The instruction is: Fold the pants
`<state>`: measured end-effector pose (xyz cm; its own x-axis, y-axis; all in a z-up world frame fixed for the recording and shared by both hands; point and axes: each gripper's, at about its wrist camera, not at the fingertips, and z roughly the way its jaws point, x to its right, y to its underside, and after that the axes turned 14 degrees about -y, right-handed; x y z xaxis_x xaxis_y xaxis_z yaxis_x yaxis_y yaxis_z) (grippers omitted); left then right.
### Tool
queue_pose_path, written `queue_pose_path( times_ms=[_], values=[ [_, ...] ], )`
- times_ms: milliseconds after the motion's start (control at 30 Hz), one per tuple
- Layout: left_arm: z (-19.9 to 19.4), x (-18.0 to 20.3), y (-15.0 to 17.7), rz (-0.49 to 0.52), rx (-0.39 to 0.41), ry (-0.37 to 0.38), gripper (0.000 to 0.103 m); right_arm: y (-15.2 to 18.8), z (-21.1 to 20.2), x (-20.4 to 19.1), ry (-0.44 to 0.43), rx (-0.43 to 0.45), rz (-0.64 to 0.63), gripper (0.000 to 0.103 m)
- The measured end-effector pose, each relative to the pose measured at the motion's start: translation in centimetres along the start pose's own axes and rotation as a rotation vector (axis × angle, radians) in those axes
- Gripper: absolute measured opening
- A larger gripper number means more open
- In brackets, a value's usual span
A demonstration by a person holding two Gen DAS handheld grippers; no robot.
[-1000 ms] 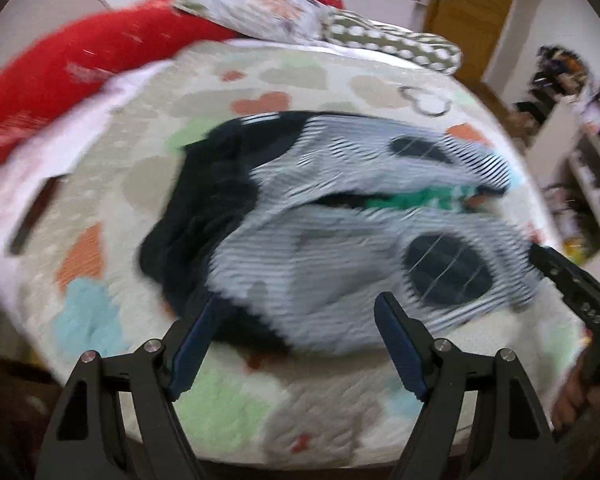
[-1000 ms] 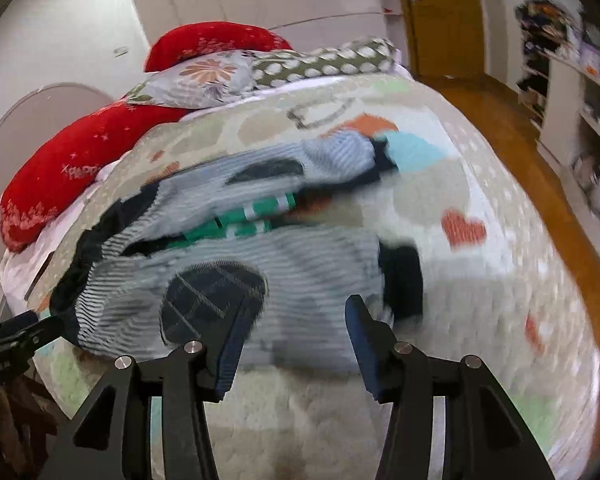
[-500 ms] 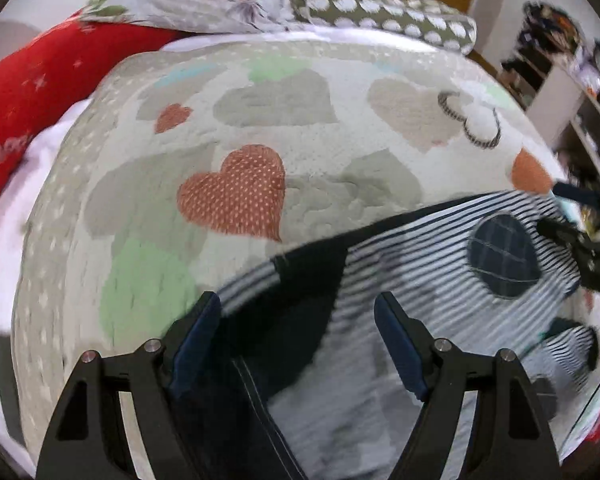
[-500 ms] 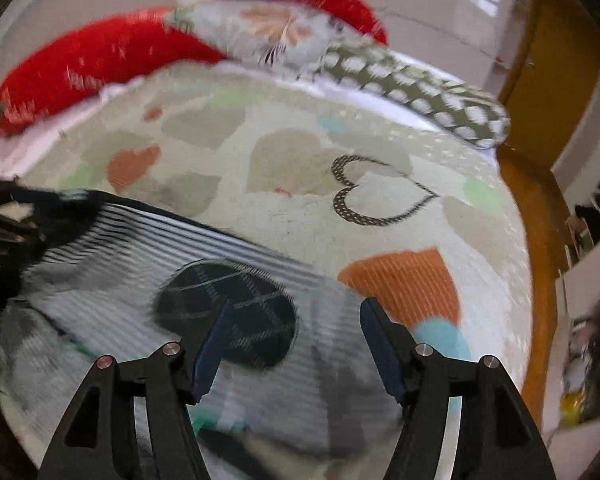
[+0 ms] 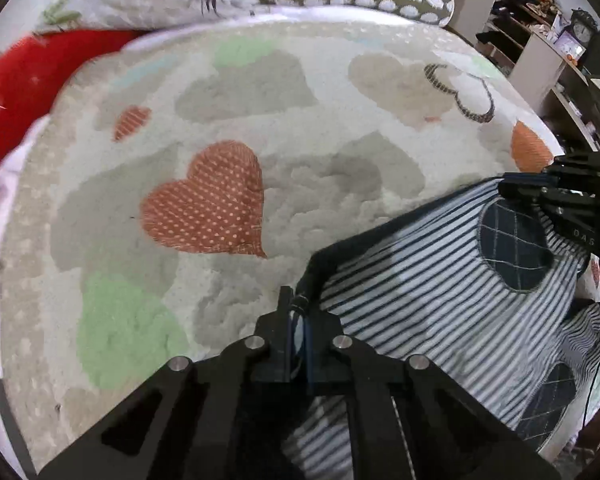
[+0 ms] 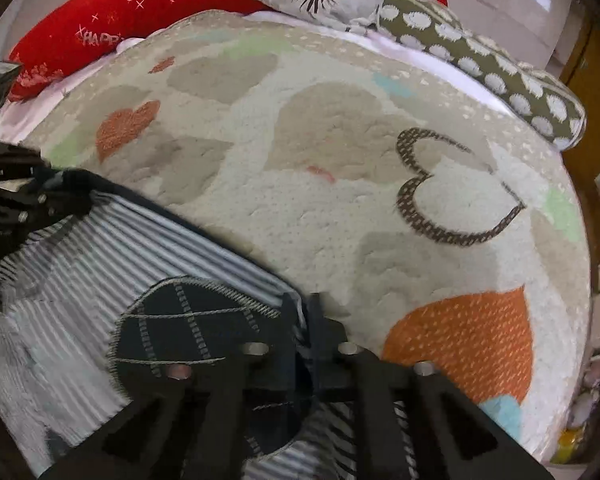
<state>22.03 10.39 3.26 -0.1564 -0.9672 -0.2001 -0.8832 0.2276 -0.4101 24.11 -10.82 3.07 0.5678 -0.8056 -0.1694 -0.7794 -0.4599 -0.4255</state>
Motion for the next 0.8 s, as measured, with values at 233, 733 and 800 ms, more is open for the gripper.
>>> queue_pose_path(
  times_ms=[233, 733, 800],
  values=[
    [-8.3, 0.0, 4.3, -0.077, 0.152, -0.020, 0.004, 2.5, -6.1, -3.6, 0.023, 0.121, -0.001, 0.005],
    [-10.4, 3.3, 21.3, -0.166, 0.113, -0.111, 0.015, 19.8, -8.8, -13.5, -0.062, 0.163, 0.093, 0.012],
    [-11.7, 2.4, 22.6, -0.205, 0.124, -0.067, 0.022, 21.2, -9.4, -13.2, -0.071, 0.184, 0.162, 0.017]
  ],
)
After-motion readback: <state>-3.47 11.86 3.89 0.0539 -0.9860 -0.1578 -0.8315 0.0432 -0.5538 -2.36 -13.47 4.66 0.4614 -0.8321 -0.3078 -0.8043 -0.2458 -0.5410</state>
